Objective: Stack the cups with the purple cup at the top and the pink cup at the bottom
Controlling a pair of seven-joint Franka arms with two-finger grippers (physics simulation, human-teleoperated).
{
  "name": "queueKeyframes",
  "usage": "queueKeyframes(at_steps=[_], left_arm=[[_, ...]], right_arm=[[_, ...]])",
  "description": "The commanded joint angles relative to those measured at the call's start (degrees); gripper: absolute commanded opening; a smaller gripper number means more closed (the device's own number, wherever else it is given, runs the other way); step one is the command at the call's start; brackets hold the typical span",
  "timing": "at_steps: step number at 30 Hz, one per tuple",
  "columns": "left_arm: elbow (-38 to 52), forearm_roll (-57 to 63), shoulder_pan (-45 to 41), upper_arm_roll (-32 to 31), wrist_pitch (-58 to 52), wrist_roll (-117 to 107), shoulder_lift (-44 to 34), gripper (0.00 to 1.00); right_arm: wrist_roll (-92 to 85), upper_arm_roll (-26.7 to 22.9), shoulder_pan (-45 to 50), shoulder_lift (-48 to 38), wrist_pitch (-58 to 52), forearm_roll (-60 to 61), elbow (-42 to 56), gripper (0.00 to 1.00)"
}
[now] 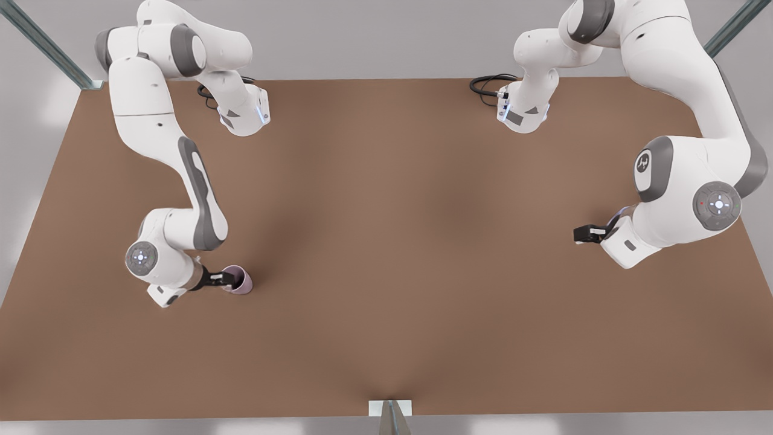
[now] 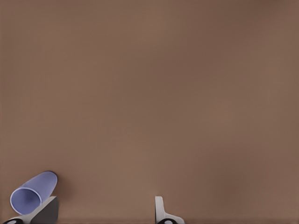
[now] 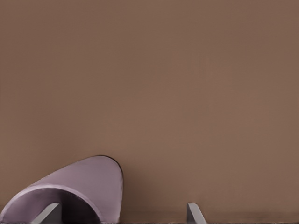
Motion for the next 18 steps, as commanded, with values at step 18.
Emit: queueKeyframes(at_steps=[18], left_arm=[[0.0,0.0,0.0,0.1,-0.4,0.0,0.3,1.0]], right_arm=[[-5.0,0.3,0.2,0.3,7.2,0.3,-5.7,0.61]])
